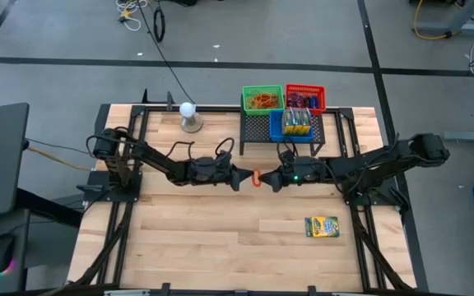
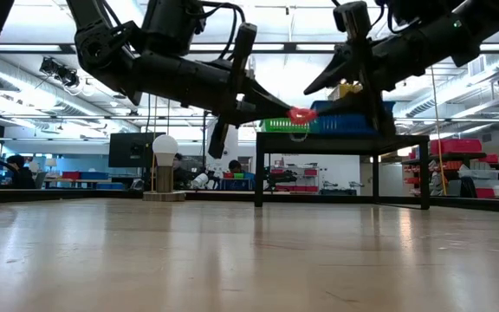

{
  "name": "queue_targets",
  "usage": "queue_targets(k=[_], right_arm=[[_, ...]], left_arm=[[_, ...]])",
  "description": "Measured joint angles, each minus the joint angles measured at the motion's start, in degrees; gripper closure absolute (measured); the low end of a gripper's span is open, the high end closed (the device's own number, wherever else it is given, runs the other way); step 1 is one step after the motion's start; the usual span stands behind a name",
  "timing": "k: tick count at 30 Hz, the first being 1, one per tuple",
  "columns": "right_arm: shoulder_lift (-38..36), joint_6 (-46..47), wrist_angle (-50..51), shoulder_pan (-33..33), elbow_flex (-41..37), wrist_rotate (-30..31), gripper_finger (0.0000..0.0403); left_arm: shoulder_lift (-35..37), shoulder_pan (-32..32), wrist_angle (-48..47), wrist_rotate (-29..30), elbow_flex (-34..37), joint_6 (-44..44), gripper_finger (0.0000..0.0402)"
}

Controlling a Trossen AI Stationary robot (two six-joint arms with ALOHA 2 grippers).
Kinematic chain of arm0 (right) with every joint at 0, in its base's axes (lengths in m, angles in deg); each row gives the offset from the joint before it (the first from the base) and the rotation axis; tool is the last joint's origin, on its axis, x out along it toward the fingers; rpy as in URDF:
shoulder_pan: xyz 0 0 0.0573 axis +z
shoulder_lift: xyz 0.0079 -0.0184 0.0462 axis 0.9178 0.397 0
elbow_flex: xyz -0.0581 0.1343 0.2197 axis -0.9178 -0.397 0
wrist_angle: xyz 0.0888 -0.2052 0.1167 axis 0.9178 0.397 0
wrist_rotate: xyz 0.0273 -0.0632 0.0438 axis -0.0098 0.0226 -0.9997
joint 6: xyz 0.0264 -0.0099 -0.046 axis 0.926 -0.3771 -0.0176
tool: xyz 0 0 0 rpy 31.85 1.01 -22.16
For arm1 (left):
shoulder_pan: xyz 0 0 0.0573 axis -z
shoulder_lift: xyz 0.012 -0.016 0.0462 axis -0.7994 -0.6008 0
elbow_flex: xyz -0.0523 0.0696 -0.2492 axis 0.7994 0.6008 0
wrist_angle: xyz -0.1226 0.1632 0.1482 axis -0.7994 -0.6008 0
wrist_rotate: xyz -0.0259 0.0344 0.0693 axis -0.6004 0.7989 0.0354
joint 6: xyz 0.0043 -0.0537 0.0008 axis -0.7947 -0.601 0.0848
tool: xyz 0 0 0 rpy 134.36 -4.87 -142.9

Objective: Pick & Place Office Desk Supplies
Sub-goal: Put the orange spiral keychain into the red bin

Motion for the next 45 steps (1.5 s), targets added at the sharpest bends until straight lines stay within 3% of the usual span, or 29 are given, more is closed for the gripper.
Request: queue_targets(k=[5,11,16,20,24,28,34,39,45], right_arm=[[1.4,0.3,0.5,-2.2,0.0,-3.0,0.0226],[4.2,-0.1,-0.3,-4.4,0.0,-5.1,0.0239],[4.1,-2.0,-0.4,-4.6,0.0,-5.2,0.0272],[3.8,-4.6,-0.9,-4.6,0.0,-5.3,0.0331],[1.9,-8.9,-0.5,-4.2,0.0,-3.2,0.0384],[-2.1,-11.7,0.5,-4.2,0.0,-2.8,0.0381],[-11.6,-16.6,8.8,-4.1,0.0,-0.8,0.0377],[-19.9,-23.0,20.5,-4.1,4.3,2.1,0.0380],[-22.2,-32.7,40.1,-6.5,20.5,10.1,0.0380]], left_arm=[[0.0,-0.4,0.0,-0.2,0.0,0.4,0.0397],[0.0,-0.8,1.0,-1.0,0.0,1.6,0.0397],[0.0,-0.8,1.1,-1.1,0.0,1.8,0.0397],[0.0,-0.8,1.2,-0.6,0.0,2.0,0.0376],[0.0,-0.8,1.2,-0.5,0.0,3.4,0.0345],[1.5,-0.8,0.5,-1.6,0.1,6.4,0.0313],[9.8,-1.5,-1.1,-0.9,2.0,15.8,0.0287],[15.1,-4.0,-0.6,-3.9,4.8,20.2,0.0314],[14.6,-7.2,3.5,-4.6,9.1,19.1,0.0391]])
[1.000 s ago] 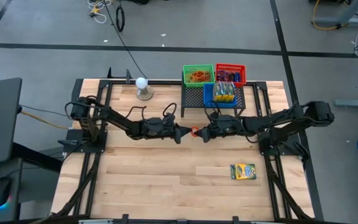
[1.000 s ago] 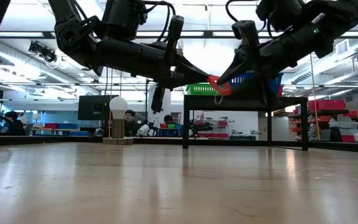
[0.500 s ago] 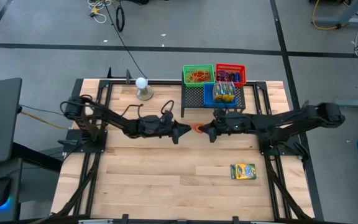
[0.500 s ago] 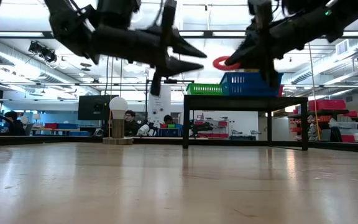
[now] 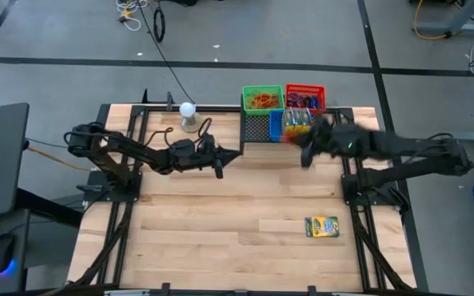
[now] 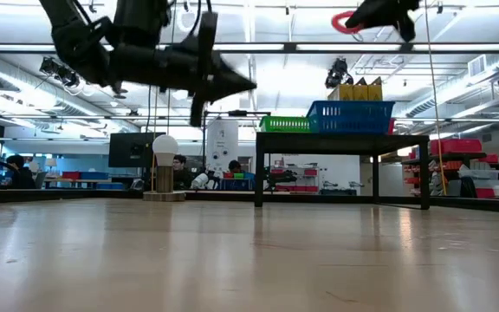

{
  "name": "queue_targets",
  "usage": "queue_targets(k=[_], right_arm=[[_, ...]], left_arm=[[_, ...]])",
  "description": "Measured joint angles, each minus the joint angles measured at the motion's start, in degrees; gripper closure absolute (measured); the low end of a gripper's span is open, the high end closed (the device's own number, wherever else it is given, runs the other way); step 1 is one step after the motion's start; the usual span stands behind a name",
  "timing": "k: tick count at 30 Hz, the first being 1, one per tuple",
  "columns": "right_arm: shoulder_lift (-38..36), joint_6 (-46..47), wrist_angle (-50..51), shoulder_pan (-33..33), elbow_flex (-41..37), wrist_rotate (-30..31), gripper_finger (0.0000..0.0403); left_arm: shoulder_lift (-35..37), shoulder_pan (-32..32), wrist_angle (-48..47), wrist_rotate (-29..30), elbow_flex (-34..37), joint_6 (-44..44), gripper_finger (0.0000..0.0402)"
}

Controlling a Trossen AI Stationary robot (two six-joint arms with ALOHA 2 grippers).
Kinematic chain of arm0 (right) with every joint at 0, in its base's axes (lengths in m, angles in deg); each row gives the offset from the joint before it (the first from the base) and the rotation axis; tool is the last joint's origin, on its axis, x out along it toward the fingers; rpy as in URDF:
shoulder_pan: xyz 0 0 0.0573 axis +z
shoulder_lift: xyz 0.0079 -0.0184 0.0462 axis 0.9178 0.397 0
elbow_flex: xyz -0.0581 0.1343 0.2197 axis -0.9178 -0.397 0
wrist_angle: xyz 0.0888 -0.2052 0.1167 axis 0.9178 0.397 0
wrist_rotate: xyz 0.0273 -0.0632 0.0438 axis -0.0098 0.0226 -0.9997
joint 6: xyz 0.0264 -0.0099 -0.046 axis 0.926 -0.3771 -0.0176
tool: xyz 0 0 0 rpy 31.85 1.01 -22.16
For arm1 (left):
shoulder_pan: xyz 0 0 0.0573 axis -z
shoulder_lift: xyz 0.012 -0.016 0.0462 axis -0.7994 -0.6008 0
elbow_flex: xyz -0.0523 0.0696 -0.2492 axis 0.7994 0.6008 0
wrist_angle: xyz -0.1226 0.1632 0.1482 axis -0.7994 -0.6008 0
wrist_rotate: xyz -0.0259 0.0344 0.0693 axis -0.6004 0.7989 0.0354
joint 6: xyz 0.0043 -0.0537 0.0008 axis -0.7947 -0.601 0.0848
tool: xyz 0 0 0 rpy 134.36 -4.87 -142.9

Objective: Pick & Place Office Desk Supplies
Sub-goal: Put the orange spiral keychain into the red bin

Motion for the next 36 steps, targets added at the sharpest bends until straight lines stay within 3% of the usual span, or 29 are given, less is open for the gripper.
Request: queue_targets(k=[3,7,13,18,25,36], right_arm=[[2.1,-3.6,7.3,-6.4,8.5,3.9,0.0380],[6.0,-9.1,12.8,-19.4,16.4,2.5,0.0380],[15.3,-13.5,15.0,-39.5,21.2,-11.7,0.0380],[24.9,-12.5,17.0,-50.1,20.9,-21.4,0.0380],[32.5,-12.3,18.0,-53.2,20.9,-25.0,0.0356],[31.8,-12.2,21.8,-53.7,25.2,-20.6,0.0212]], left_arm=[[-0.7,-0.7,-0.9,1.2,1.3,-0.9,0.0394],[-1.3,-0.8,-0.2,2.8,1.2,-0.9,0.0393],[-1.3,-0.7,-0.7,4.0,1.2,-1.8,0.0393],[-1.3,-0.6,-1.2,4.0,1.2,-2.7,0.0393],[-1.3,-0.4,-1.1,4.0,1.2,-4.1,0.0393],[-1.3,-0.4,-1.0,4.0,1.2,-9.1,0.0392]])
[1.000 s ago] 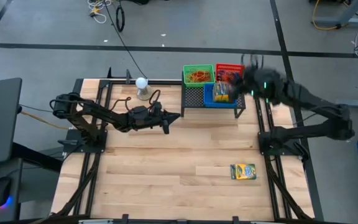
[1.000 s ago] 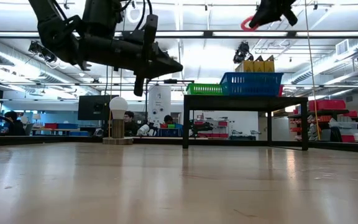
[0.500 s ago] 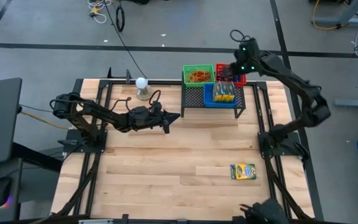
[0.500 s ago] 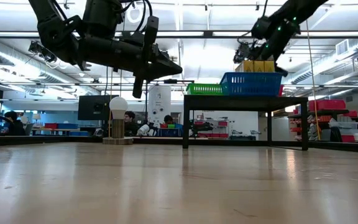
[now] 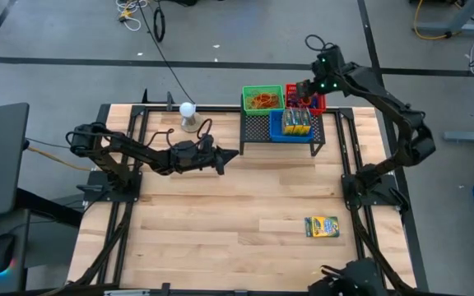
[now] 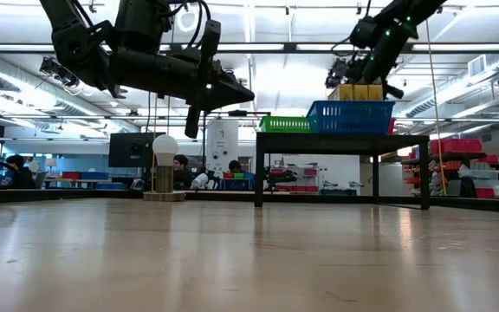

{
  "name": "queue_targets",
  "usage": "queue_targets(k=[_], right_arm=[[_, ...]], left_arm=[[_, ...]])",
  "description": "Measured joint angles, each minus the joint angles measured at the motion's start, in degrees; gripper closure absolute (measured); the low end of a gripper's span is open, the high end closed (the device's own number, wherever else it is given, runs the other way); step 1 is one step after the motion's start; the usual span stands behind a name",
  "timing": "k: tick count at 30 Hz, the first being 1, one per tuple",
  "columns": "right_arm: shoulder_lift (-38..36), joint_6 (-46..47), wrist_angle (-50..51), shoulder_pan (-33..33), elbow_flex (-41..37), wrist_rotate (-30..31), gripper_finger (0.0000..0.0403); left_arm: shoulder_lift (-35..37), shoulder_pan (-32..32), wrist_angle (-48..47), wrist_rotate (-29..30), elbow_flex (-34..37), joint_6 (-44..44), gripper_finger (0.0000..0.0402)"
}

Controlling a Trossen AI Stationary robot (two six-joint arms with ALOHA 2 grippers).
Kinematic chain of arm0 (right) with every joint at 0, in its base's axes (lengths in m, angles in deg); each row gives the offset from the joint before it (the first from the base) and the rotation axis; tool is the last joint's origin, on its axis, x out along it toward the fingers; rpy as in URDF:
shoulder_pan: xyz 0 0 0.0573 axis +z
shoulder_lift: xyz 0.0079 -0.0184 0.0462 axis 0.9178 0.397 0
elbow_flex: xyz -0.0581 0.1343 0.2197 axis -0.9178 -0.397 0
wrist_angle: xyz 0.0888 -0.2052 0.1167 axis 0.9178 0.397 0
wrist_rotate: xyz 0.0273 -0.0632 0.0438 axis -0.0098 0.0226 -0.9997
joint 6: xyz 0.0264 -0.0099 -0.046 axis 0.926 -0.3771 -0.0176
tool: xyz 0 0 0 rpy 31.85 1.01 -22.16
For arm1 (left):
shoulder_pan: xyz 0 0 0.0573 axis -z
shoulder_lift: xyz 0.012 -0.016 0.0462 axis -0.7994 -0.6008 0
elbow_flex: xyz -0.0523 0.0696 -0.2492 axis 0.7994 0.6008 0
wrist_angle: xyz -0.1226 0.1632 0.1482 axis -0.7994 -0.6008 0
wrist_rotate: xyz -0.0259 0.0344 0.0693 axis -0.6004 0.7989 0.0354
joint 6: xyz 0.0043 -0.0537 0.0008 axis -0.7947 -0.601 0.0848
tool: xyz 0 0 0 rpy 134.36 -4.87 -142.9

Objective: Pick & Place Office Desk Supplies
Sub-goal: Put the orange spiral keychain into the red bin, then put the yellow crayon box into the blue bin

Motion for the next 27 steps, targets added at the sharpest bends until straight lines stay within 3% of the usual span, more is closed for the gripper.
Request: queue_targets(k=[6,11,18,22,27], right_arm=[[0.0,-1.2,7.4,-0.3,8.2,0.0,0.0190],[-3.3,-8.5,15.0,3.9,13.9,-0.1,0.0257],[-15.5,-16.2,19.9,17.5,12.2,-1.4,0.0391],[-19.5,-16.9,24.4,27.5,11.0,-1.4,0.0386],[-18.7,-17.5,36.5,39.4,10.9,-1.2,0.0393]], left_arm=[[0.0,0.0,-0.6,0.0,0.0,2.1,0.0392],[0.0,0.1,-1.1,-0.1,0.0,2.2,0.0392],[0.0,0.9,1.0,0.0,0.0,2.8,0.0392],[0.0,0.9,0.7,1.1,0.0,2.8,0.0392],[0.0,1.0,2.2,3.1,0.0,2.0,0.0392]])
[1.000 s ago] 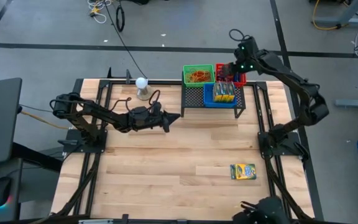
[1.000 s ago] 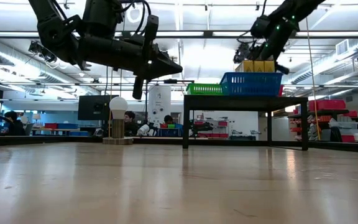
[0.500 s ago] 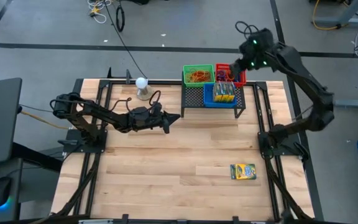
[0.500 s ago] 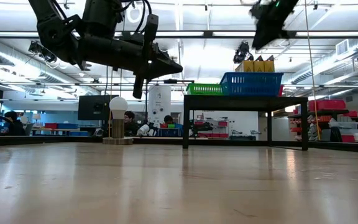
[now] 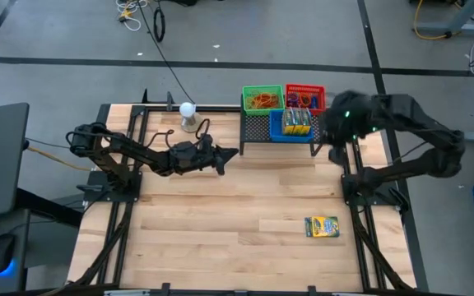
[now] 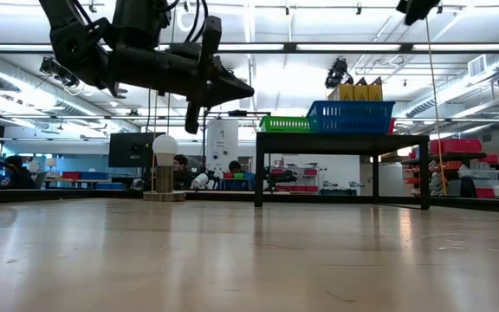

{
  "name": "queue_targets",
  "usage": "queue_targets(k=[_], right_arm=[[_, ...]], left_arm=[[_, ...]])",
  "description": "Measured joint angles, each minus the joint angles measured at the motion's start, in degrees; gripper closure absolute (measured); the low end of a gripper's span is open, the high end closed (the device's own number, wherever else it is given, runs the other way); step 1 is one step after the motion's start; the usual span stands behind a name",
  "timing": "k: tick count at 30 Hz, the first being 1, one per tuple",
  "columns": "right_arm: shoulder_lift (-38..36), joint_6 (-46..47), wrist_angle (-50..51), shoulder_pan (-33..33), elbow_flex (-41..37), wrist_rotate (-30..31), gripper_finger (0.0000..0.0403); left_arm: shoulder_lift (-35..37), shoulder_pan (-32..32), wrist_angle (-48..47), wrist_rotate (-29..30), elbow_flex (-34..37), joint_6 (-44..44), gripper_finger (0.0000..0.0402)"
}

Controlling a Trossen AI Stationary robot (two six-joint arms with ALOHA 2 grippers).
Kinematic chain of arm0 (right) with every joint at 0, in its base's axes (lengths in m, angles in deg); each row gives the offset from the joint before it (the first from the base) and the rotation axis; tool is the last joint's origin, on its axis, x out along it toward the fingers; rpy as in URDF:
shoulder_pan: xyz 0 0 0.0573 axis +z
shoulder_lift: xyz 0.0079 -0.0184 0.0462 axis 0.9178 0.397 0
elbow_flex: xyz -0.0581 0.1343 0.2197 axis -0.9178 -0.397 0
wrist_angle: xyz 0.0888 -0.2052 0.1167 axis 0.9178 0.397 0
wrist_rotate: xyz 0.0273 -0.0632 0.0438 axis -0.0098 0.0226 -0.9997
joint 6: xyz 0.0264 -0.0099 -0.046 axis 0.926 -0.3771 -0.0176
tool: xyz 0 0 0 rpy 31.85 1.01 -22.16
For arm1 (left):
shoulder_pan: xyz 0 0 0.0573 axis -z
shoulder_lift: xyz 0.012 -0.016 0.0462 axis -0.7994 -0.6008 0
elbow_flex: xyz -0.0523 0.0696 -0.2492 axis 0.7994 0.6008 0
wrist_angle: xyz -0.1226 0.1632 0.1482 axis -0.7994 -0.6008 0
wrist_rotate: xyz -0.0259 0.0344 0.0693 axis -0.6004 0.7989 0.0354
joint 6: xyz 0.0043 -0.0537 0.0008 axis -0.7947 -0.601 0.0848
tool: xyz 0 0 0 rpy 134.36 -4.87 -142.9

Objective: Pick & Place Office Desk Supplies
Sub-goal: Put the yellow crayon box into the blue bin

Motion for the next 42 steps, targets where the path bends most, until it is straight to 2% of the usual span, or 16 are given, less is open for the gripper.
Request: queue_targets(k=[6,8,13,16,23,30,36,42], right_arm=[[2.3,-0.7,3.1,12.7,0.0,-0.2,0.0384],[3.6,-0.3,3.2,16.0,0.0,-1.4,0.0367],[8.4,-2.7,5.1,21.9,-0.3,-10.3,0.0314],[9.9,-4.0,4.0,25.2,-5.4,-11.0,0.0284],[7.4,-5.8,-7.2,32.7,-25.9,-11.4,0.0246],[7.2,-11.1,-20.9,40.4,-40.1,-10.2,0.0236],[8.9,-14.0,-37.7,42.0,-46.8,-9.1,0.0236],[16.4,-20.8,-41.3,42.0,-47.9,-11.5,0.0236]], left_arm=[[0.0,0.1,-1.0,-0.1,0.0,6.9,0.0389],[0.0,0.1,-1.0,-0.1,0.0,7.8,0.0390],[-0.1,0.2,-1.0,0.1,0.0,6.9,0.0391],[-0.1,0.2,-0.9,-0.3,0.0,8.1,0.0391],[-0.1,0.5,-1.1,-2.1,0.0,9.4,0.0391],[-0.1,1.8,-2.6,-2.3,0.0,9.4,0.0391],[-0.2,2.6,-4.9,-2.5,0.0,9.2,0.0391],[-0.2,2.9,-5.1,-2.6,0.0,9.8,0.0391]])
